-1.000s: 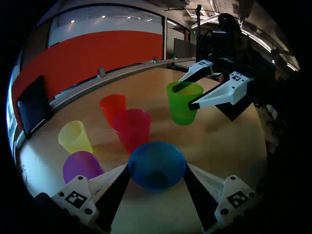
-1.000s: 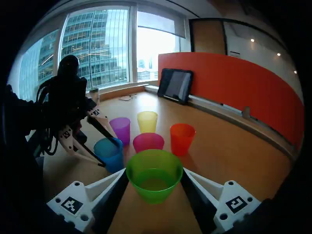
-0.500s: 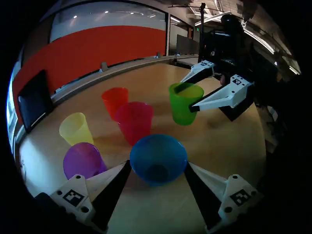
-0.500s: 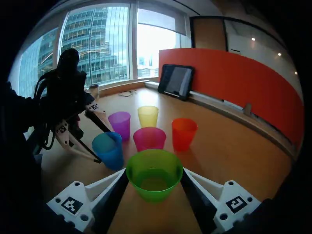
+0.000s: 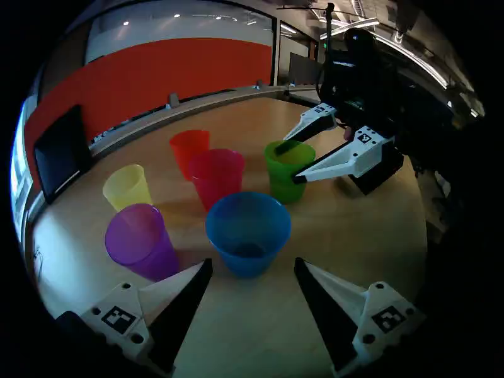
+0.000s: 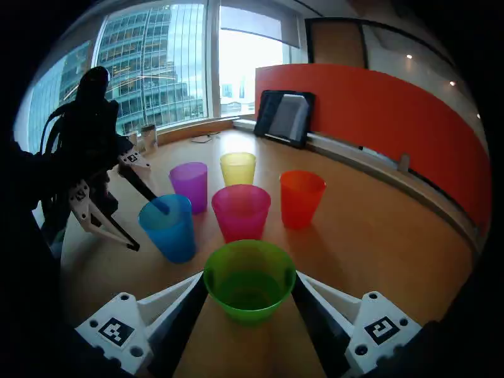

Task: Pour water

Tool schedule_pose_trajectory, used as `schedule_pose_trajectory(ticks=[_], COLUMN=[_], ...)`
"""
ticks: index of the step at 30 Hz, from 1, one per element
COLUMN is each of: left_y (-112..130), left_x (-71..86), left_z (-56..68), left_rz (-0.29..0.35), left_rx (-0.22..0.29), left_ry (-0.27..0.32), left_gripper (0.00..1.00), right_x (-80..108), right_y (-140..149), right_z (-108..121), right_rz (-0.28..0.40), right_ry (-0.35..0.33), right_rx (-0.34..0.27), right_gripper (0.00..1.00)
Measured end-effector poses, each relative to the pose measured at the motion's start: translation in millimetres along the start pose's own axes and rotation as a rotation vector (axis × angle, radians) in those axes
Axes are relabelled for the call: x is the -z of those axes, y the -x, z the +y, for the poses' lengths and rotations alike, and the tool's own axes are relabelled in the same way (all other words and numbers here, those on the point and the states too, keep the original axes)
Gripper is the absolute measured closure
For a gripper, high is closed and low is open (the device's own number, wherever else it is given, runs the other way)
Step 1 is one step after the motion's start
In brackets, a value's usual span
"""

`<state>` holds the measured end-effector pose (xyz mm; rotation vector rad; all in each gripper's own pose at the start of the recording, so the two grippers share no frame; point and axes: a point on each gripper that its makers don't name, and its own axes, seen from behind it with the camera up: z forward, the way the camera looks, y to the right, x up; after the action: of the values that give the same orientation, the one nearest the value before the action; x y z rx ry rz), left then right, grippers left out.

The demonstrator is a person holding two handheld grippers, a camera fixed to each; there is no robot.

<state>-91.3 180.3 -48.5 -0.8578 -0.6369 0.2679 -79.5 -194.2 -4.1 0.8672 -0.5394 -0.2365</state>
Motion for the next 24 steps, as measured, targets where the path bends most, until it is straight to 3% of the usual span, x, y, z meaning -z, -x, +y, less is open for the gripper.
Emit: schedule_pose_trajectory(ticks=[14,18,24], left_y=[-2.0,-2.2,-3.2], left_x=[9.4,12.2,20.8], left_z=[-2.5,-1.8,-2.0], left_rz=[0.027,0.031,0.05], left_rx=[0.014,0.014,0.028], left_ry=[-0.022,-0.029,-0.041], left_gripper=[0.03,0.03,0.03], right_x=[1.3,3.0,13.8], right_y=[4.5,8.1,10.7], right_z=[-0.7,0.3,2.6], right_rz=[-0.003,-0.009,-0.003], right_ry=[0.012,0.022,0.042], right_rx=[0.004,-0.001,-0.012], right_gripper=[0.07,0.01,0.0])
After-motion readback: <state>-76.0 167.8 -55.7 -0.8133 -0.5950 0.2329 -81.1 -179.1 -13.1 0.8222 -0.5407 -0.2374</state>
